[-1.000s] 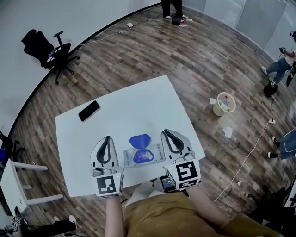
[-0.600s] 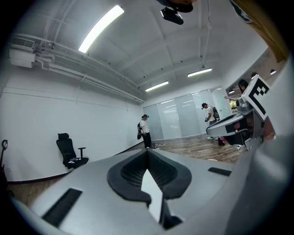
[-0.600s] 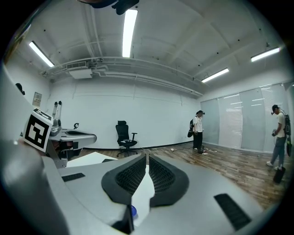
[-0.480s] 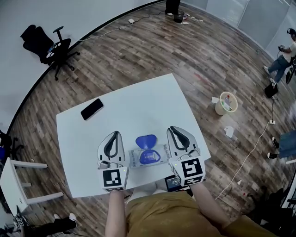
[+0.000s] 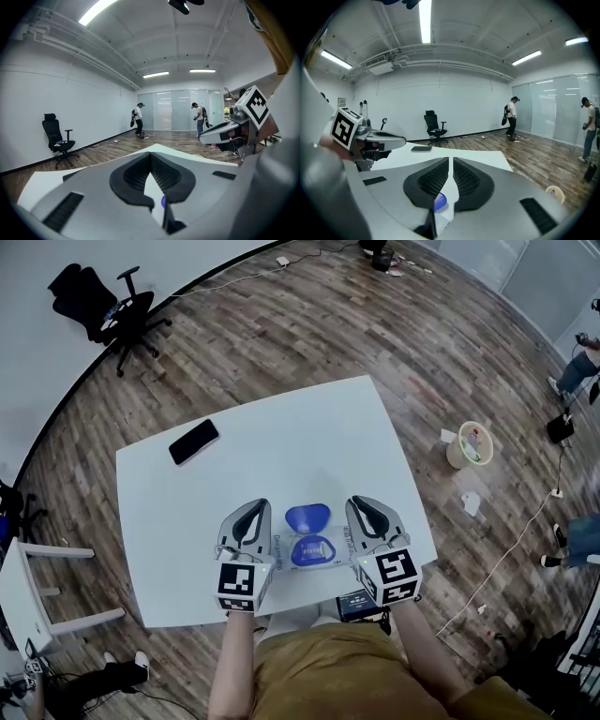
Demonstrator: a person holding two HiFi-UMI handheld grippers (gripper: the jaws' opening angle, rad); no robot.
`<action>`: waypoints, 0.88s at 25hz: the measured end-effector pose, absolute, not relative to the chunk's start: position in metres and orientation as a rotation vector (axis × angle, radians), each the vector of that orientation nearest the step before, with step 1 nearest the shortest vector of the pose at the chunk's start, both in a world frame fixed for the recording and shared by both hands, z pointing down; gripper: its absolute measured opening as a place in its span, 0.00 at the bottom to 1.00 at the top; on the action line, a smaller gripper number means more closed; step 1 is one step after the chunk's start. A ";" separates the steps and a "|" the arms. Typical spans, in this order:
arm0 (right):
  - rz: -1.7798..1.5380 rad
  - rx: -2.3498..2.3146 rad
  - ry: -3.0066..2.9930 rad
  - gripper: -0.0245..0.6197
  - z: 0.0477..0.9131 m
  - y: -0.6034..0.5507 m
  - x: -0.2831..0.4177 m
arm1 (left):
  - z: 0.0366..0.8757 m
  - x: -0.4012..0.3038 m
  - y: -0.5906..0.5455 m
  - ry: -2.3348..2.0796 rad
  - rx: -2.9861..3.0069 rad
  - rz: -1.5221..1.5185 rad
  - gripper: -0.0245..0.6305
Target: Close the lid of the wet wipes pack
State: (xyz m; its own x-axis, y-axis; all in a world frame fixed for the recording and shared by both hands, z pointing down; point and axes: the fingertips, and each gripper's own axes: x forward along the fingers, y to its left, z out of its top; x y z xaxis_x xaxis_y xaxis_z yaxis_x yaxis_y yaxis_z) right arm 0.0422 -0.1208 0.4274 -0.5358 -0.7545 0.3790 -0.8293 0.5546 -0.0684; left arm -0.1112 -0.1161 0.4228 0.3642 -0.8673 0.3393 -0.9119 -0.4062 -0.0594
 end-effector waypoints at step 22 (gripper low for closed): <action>0.564 1.049 -2.299 0.06 0.549 -0.135 0.030 | 0.538 -0.118 -0.126 -1.362 2.226 0.573 0.05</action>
State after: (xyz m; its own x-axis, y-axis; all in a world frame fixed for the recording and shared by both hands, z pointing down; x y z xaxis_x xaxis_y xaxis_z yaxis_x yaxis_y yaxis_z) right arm 0.0300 -0.1350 0.5490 -0.5474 -0.5513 0.6296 -0.7802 0.6084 -0.1456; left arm -0.1180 -0.1259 0.5378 0.4212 -0.7064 0.5689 -0.9006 -0.4000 0.1700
